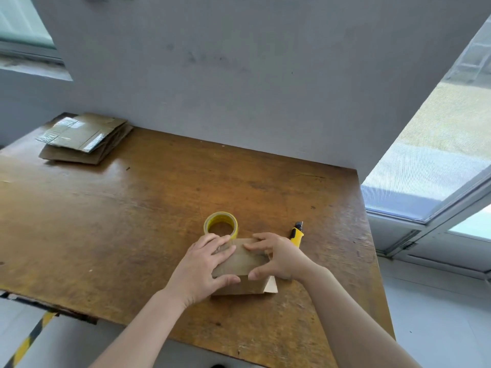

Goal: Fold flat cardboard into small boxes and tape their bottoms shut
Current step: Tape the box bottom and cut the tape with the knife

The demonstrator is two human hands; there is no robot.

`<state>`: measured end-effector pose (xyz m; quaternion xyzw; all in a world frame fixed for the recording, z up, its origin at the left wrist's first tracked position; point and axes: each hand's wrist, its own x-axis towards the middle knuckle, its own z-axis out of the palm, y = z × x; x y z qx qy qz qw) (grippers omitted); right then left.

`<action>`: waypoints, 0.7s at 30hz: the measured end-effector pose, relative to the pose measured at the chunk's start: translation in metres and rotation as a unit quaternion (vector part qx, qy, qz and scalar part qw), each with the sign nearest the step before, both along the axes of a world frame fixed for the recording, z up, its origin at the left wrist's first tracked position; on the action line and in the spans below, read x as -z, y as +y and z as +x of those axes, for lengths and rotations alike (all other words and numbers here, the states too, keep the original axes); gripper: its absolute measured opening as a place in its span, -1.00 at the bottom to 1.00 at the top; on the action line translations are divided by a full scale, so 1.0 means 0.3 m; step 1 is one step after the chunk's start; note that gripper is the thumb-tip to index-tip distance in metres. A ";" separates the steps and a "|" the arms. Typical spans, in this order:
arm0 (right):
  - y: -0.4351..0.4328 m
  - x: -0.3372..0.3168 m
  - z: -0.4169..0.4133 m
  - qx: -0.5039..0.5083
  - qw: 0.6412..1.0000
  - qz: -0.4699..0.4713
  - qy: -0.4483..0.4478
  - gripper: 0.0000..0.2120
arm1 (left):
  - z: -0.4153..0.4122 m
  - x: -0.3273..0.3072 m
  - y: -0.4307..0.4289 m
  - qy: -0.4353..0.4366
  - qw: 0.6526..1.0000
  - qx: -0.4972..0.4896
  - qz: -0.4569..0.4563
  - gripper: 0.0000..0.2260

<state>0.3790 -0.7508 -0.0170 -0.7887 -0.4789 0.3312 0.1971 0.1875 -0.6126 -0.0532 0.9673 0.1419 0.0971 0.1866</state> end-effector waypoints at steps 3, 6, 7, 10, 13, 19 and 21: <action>0.001 0.007 -0.004 0.000 1.000 0.005 -0.003 -0.30 | -0.010 0.010 -0.009 -0.013 0.999 0.006 0.035 -0.32; 0.002 0.016 0.007 -0.005 1.000 0.002 0.018 -0.36 | -0.015 0.012 -0.018 -0.019 0.997 0.001 0.073 -0.38; 0.006 0.016 0.014 0.005 0.999 0.009 0.043 -0.43 | -0.016 0.012 -0.021 -0.021 0.996 -0.002 0.083 -0.39; 0.047 0.019 0.033 0.080 0.991 0.056 0.088 -0.86 | -0.022 0.013 -0.025 -0.029 0.995 -0.008 0.097 -0.40; 0.117 0.038 0.045 0.157 0.983 0.070 0.066 -0.92 | -0.028 0.009 -0.017 -0.028 0.994 -0.009 0.102 -0.40; 0.283 0.103 0.065 0.162 0.981 -0.063 0.084 -0.69 | -0.040 0.002 0.009 -0.005 0.995 -0.009 0.104 -0.40; 0.325 0.135 0.063 0.166 0.975 -0.115 0.092 -0.56 | -0.045 0.006 0.010 -0.006 0.995 -0.008 0.102 -0.40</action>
